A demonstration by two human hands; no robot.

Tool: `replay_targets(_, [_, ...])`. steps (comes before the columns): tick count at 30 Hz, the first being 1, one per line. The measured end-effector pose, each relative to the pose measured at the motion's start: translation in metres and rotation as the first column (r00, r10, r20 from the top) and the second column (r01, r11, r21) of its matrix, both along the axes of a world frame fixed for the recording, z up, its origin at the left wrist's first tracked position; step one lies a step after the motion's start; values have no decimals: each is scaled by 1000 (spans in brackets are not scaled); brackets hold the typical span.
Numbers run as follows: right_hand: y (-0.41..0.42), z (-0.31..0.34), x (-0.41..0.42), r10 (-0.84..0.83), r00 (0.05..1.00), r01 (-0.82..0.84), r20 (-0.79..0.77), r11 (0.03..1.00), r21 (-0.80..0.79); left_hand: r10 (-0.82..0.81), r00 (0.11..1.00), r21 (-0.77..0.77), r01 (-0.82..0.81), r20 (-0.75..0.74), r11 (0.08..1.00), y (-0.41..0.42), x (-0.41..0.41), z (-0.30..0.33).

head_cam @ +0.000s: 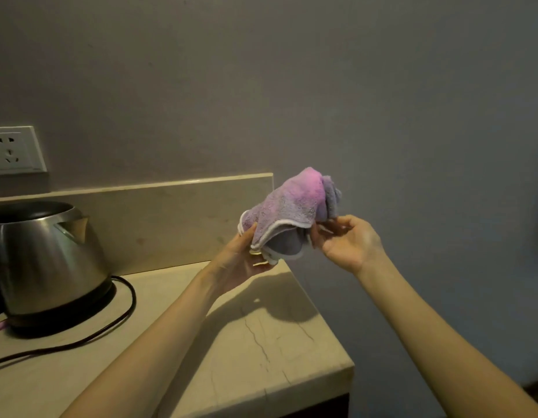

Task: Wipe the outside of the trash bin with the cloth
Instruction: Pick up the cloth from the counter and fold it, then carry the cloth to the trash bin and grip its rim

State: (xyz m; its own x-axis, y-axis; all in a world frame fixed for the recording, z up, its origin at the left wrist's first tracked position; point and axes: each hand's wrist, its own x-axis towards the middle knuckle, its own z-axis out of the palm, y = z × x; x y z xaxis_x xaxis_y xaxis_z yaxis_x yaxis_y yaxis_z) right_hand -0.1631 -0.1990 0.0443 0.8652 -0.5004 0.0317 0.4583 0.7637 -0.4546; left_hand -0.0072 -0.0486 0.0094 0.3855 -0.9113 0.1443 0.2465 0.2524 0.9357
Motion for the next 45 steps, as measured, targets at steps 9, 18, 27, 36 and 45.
replay_targets(9, [-17,-33,-70,-104,984,31,-142,895,-446,73,995,-91,-79,-69,993,-56,-57,-7])
replay_targets(18, [-94,-63,-149,-217,971,185,-100,947,-261,51,998,22,-51,-39,998,-140,-165,-26])
replay_targets(27, [-199,-112,-242,-448,861,383,-240,882,-274,-50,988,254,86,-145,963,-239,-263,-74])
replay_targets(36, [-264,-186,-314,-473,715,405,-515,881,-246,-21,976,499,130,-218,857,-302,-313,-168])
replay_targets(45, [-293,-262,-327,-565,529,385,-633,825,-415,33,979,693,119,-203,711,-333,-288,-246])
